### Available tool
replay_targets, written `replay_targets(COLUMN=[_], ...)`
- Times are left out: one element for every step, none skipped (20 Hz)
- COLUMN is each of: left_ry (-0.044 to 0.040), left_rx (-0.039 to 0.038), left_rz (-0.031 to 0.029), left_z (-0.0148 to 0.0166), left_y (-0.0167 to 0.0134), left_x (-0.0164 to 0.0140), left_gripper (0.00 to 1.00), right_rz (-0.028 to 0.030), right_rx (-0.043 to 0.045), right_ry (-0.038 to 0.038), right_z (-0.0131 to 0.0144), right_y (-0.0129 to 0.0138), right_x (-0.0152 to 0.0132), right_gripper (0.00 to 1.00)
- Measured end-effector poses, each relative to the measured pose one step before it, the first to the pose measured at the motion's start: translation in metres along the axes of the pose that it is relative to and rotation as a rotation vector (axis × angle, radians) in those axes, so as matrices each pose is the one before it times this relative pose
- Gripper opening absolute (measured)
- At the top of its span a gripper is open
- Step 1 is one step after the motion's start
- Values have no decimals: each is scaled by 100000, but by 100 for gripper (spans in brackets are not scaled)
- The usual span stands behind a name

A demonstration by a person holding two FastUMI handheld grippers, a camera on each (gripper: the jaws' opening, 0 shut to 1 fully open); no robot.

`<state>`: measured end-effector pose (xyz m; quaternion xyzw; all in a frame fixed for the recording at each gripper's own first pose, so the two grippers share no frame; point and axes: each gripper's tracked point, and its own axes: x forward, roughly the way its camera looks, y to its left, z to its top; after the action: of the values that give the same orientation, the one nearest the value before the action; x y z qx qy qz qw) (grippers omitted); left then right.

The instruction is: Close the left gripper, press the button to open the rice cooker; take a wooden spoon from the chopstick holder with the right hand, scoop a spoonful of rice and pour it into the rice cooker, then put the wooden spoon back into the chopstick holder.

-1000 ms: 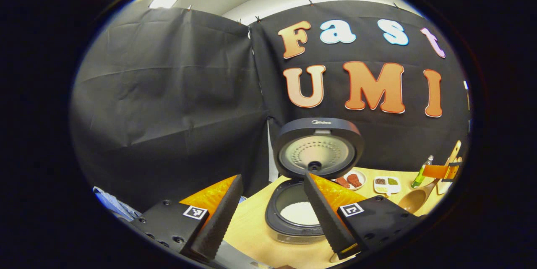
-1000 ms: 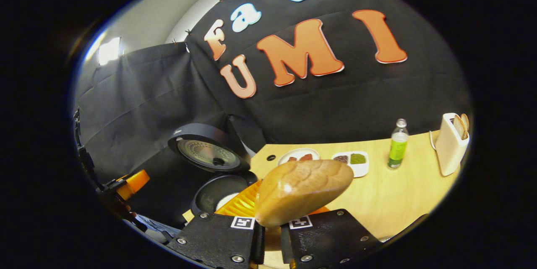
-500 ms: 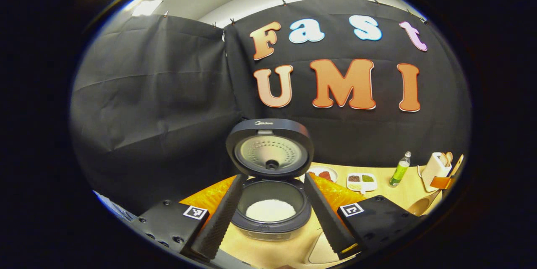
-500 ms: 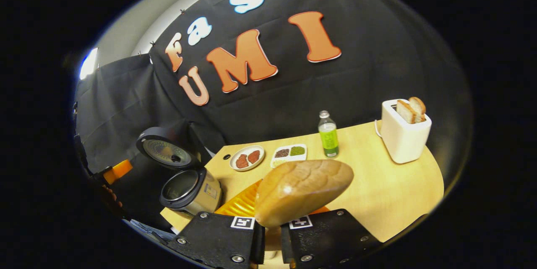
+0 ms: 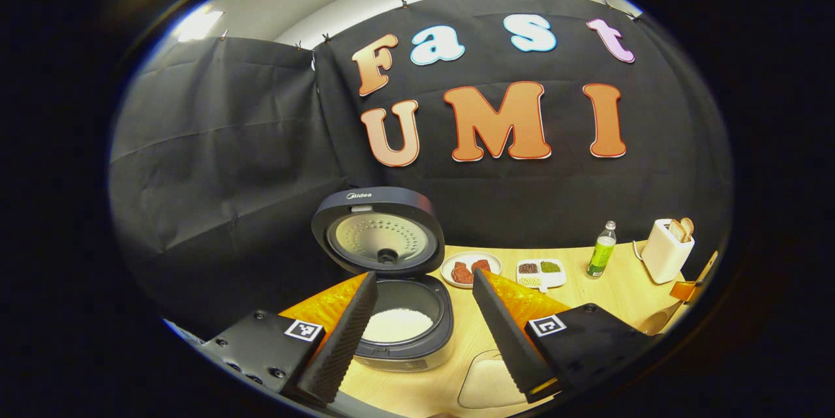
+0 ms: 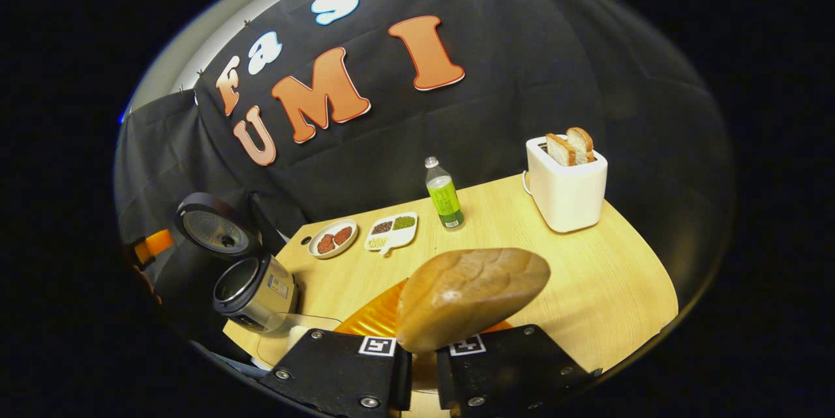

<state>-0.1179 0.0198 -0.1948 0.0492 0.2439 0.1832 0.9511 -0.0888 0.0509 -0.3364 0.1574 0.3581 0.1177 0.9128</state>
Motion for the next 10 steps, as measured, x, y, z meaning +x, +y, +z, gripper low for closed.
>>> replay_targets(left_ry=[674,487,270,67,-206,-68,-306,-306,-237,-52], left_rx=[-19,196,445,777,1031,1239,1040,721,508,481], left_rz=[-20,171,-22,113,69,-55,-160,-509,-656,-584], left_z=[-46,-38,101,61,204,93,204,296,305,164], left_y=[10,110,113,166,167,122,31,-129,-183,-235], left_x=[-16,-143,-67,-164,-26,-36,134,171,316,351], left_gripper=[90,90,90,90,90,90,90,92,93,95], right_rz=[-643,22,-578,-791,-1518,-1093,-1131,-1185,-1168,-1233], right_rx=[8,260,575,194,210,418,796,480,466,565], right_ry=[1971,1394,527,254,13,-139,-461,229,503,529], right_z=[-915,-666,-400,-404,-364,-304,-574,-399,-496,-453], right_y=[-280,-96,-127,-212,-280,-242,-7,-287,-242,-154], right_x=[226,231,333,296,449,272,-199,273,224,286], right_gripper=[10,10,11,10,10,10,10,11,10,11])
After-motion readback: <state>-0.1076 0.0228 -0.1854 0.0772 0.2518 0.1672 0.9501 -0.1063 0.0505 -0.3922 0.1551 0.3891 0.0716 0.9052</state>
